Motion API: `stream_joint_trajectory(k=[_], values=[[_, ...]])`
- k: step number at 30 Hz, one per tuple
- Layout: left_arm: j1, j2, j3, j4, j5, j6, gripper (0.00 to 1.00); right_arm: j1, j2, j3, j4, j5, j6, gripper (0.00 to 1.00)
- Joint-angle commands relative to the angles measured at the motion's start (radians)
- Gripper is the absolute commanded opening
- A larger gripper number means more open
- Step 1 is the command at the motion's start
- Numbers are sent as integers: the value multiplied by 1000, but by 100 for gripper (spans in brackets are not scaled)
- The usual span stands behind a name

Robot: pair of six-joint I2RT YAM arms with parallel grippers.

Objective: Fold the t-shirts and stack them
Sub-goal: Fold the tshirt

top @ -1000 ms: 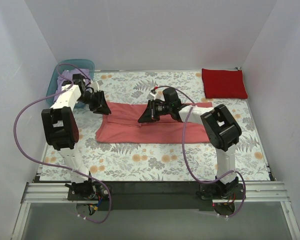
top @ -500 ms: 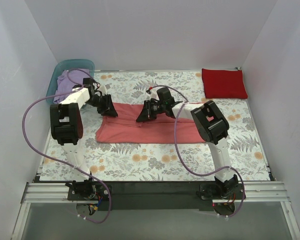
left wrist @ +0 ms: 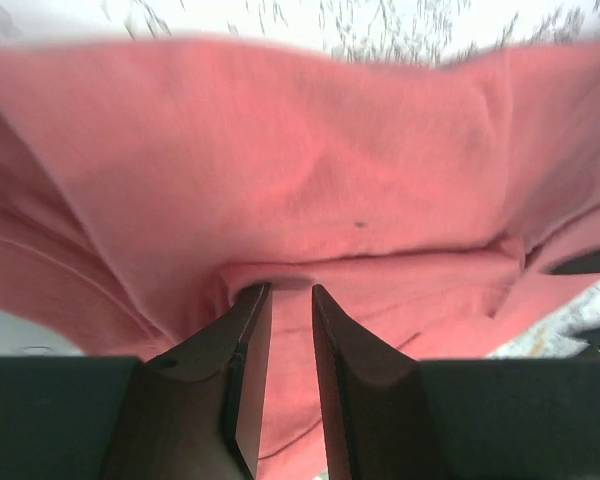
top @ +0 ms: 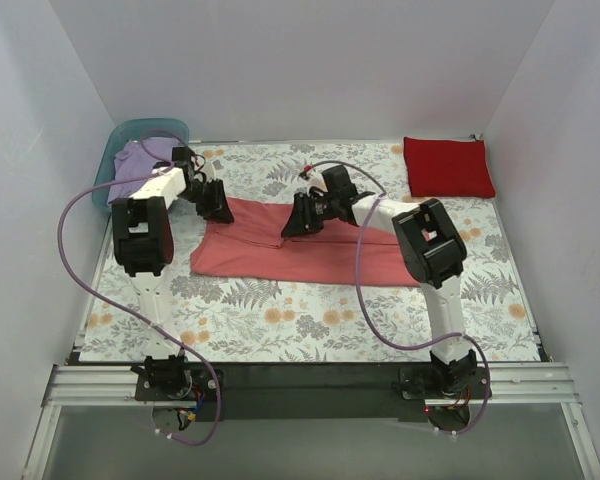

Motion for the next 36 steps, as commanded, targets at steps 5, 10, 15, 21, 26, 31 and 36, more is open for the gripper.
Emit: stream_joint_trajectory(k=[5, 10, 15, 21, 26, 31, 36], values=[[-77, -150, 102, 6, -175, 72, 23, -173, -264, 93, -446, -60, -489, 60], [-156, -288, 0, -34, -234, 79, 21, -299, -302, 146, -829, 171, -851, 59], [-239, -414, -179, -44, -274, 37, 10, -370, -267, 177, -997, 415, -1041, 49], [-305, -427, -307, -63, -375, 17, 0, -411, -221, 139, -1000, 659, -1180, 38], [-304, -386, -330, -60, -402, 28, 0, -420, -181, 93, -996, 708, -1226, 36], [-304, -326, -347, -41, -459, 46, 0, -420, -158, 36, -983, 727, -1247, 35], [-258, -229, -314, -37, -444, 60, 0, -419, -173, -77, -982, 759, -1255, 35]])
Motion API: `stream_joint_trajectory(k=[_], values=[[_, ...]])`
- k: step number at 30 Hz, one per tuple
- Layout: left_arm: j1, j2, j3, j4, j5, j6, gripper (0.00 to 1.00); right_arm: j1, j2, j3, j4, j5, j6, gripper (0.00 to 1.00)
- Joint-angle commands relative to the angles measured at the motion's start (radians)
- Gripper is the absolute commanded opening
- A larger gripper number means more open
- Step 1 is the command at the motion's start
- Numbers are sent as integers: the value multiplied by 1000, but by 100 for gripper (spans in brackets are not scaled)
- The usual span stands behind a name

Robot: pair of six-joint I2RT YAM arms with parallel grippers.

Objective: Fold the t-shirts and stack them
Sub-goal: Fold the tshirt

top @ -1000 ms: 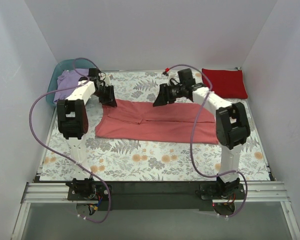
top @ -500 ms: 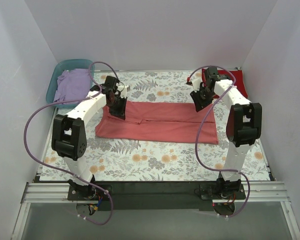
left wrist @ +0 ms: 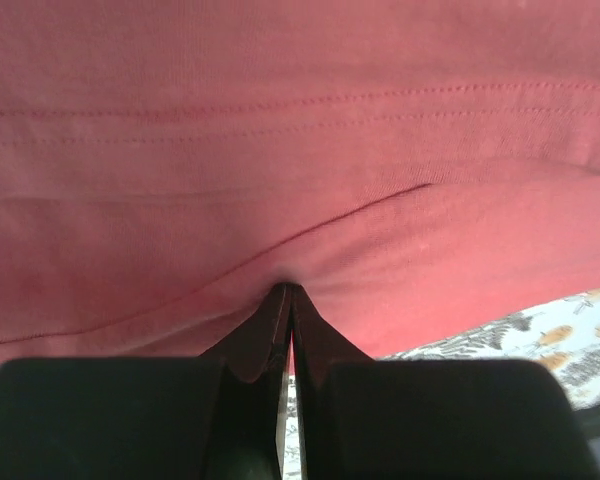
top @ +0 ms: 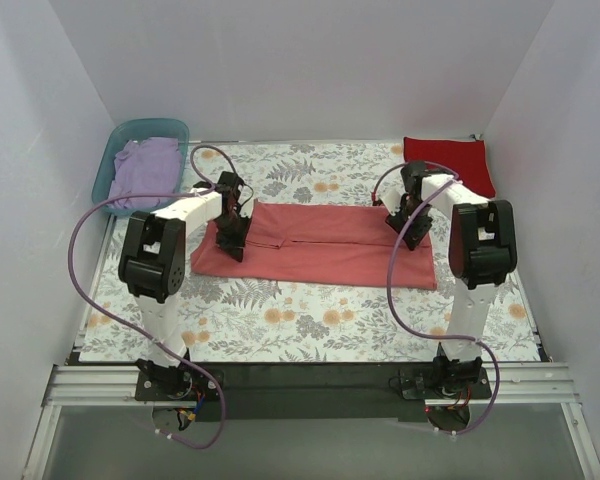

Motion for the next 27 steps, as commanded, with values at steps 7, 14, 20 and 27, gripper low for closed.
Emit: stream_joint_trajectory(k=[7, 14, 20, 27], values=[[113, 225, 221, 27, 5, 64, 0, 88, -143, -299, -34, -55, -33, 35], [111, 609, 1052, -138, 123, 54, 0, 401, -413, -483, -51, -271, 48, 35], [93, 292, 734, 212, 181, -6, 3, 377, -413, -302, -68, -281, 59, 37], [73, 221, 619, 162, 175, -34, 3, 348, -298, -281, -21, -131, -16, 34]])
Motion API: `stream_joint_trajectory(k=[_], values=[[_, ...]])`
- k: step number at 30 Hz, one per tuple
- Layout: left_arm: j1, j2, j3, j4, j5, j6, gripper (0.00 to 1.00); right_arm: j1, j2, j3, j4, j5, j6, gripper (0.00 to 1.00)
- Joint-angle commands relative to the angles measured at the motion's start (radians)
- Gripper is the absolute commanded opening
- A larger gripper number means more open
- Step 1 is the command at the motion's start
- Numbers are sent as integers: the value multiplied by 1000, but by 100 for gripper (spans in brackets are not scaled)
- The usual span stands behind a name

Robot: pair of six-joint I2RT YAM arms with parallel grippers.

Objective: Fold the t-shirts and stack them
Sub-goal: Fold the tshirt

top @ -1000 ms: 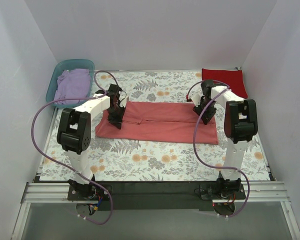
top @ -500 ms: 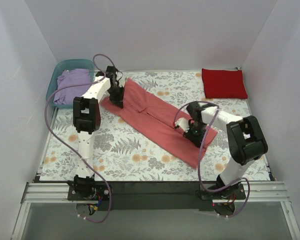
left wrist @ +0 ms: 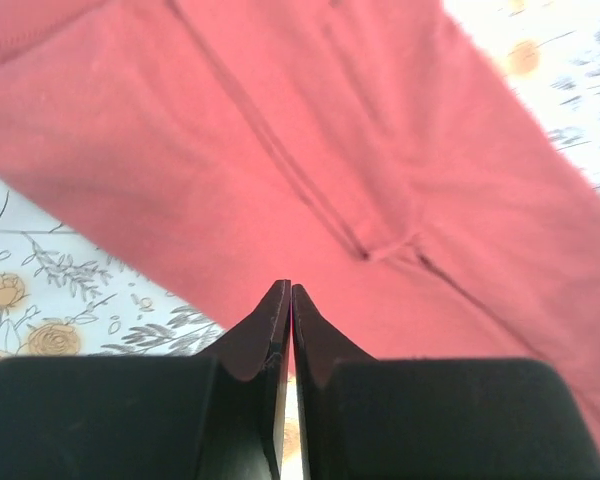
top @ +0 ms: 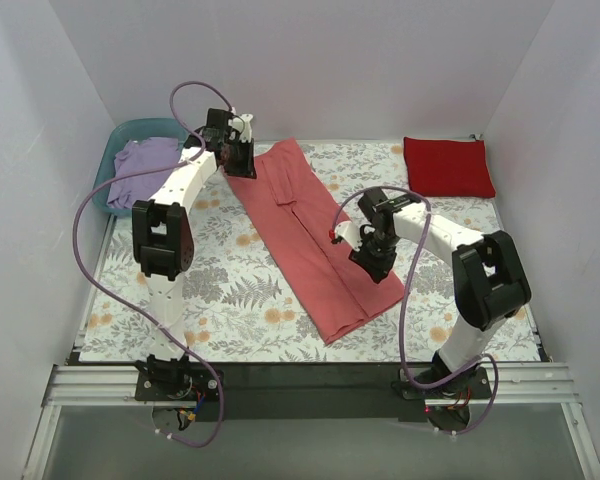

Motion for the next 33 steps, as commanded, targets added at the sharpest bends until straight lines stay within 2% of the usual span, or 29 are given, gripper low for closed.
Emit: stream_joint_trajectory(k=[1, 5, 11, 16, 17, 21, 23, 28, 33], values=[[-8, -63, -46, 1, 31, -32, 2, -4, 65, 8, 19, 86, -42, 33], [-8, -105, -150, 39, 48, -52, 1, 6, 116, -16, 26, 106, -46, 31], [-14, -90, -167, 4, 37, -48, 1, 103, 103, -120, 28, 71, -31, 31], [-54, -71, -204, -25, 0, -20, 1, 290, 97, -145, 28, -46, 52, 30], [-63, -65, -209, -22, -12, -20, 2, 355, 100, -139, 30, -100, 68, 30], [-77, -21, -203, -32, -41, -18, 1, 457, 129, -61, 31, -253, 162, 30], [-81, 7, -174, -44, -49, -12, 1, 462, 136, -3, 26, -321, 197, 32], [-88, 134, -79, -81, -52, -3, 1, 414, 82, 80, 19, -351, 193, 36], [-89, 243, 87, -90, -58, -32, 0, 201, 97, 195, 25, -336, 181, 36]])
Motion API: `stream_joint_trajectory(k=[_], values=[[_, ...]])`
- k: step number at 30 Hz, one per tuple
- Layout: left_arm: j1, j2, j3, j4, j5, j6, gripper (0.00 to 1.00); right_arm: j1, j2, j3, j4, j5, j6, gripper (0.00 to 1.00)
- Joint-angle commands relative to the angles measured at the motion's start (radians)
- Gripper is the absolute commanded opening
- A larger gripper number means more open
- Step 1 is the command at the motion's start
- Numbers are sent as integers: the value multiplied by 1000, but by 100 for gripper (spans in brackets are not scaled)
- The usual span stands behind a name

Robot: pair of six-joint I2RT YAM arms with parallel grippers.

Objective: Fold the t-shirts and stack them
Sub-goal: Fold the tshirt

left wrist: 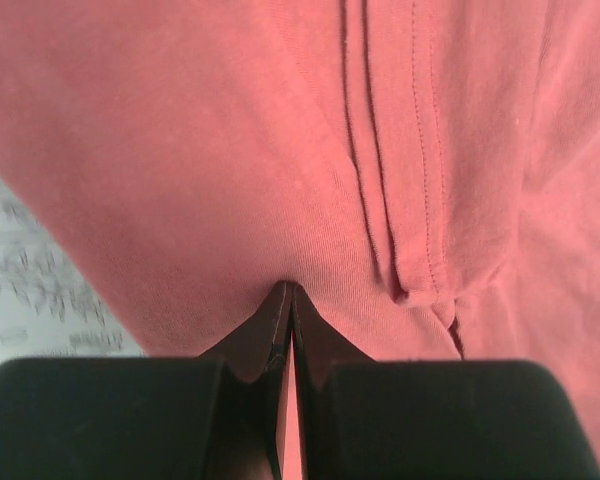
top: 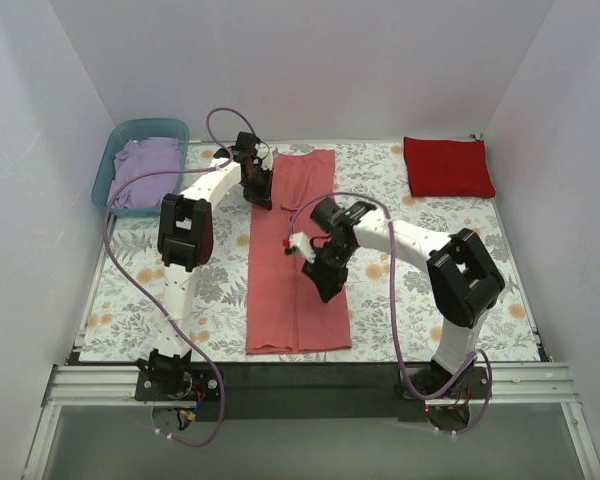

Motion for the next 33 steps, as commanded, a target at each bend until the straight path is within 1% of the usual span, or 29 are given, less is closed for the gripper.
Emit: stream_joint_trajectory(k=[1, 2, 4, 5, 6, 7, 8, 9, 10, 12, 14, 20, 25, 28, 33], values=[[-1, 101, 85, 4, -33, -11, 0, -153, 0, 114, 15, 1, 12, 36], [-1, 110, 102, 7, -27, -15, 0, -226, 19, 141, 24, 44, 27, 36], [-1, 123, 131, 21, -6, -31, 0, -296, 91, 243, 81, 90, 53, 36], [-1, 123, 134, 27, 8, -34, 0, -358, 123, 287, 89, 101, 64, 35], [-1, 118, 136, 43, 16, -44, 0, -385, 193, 347, 95, 98, 92, 35], [-1, 112, 133, 47, 23, -49, 0, -408, 230, 452, 99, 98, 107, 34], [-1, 92, 133, 53, 30, -54, 0, -440, 264, 515, 101, 109, 121, 34], [-1, 80, 127, 66, 31, -60, 0, -449, 295, 566, 101, 115, 136, 34], [-1, 67, 118, 73, 34, -67, 1, -457, 353, 664, 106, 124, 141, 34], [1, 18, 105, 96, 37, -71, 1, -462, 420, 733, 112, 153, 149, 34], [4, -14, 93, 107, 42, -71, 2, -462, 448, 784, 141, 166, 153, 34], [5, -114, 46, 96, 93, -72, 4, -454, 472, 781, 210, 128, 170, 34], [8, -169, -82, 98, 120, -66, 4, -422, 482, 729, 250, 137, 176, 33], [13, -193, -144, 103, 134, -72, 5, -402, 508, 712, 263, 179, 181, 32], [21, -193, -178, 98, 146, -74, 5, -399, 562, 729, 280, 284, 185, 31]])
